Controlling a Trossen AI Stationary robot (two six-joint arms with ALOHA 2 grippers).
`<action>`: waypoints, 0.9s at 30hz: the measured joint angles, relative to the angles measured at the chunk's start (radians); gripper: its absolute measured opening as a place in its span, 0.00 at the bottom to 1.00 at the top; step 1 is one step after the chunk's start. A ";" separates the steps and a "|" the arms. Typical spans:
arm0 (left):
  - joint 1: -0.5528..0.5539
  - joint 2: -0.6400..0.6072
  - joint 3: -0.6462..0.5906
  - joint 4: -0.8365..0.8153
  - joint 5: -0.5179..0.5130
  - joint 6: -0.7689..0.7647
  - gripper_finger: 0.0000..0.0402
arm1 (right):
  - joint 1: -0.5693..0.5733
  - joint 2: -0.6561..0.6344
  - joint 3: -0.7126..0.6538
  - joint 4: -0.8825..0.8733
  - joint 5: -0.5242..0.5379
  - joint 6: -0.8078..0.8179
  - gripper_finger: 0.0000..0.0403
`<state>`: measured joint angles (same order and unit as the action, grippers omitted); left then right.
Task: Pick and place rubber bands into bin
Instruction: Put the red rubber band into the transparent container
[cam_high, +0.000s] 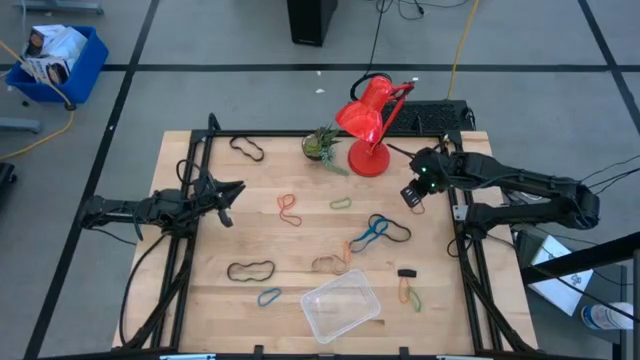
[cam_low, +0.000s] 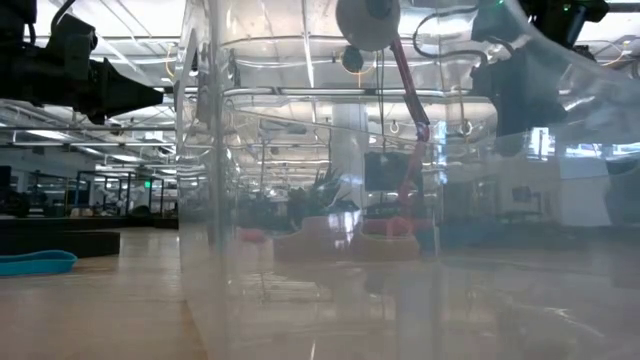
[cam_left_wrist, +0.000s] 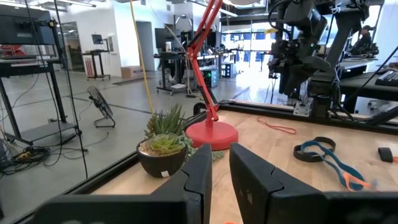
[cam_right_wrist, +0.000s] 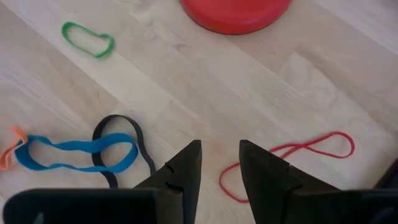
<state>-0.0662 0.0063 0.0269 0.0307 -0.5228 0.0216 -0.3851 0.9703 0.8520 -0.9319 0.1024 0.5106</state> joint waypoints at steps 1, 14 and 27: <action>0.000 0.000 0.000 0.000 0.000 0.000 0.16 | 0.000 0.000 0.000 0.000 0.000 0.001 0.26; 0.000 0.000 0.000 0.000 0.000 0.000 0.16 | 0.000 -0.001 0.000 -0.001 0.001 0.002 0.39; 0.000 0.000 0.000 0.000 -0.001 0.000 0.16 | 0.000 -0.001 -0.011 0.118 0.029 0.054 0.51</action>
<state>-0.0662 0.0063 0.0269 0.0307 -0.5240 0.0219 -0.3847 0.9695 0.8410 -0.8135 0.1319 0.5645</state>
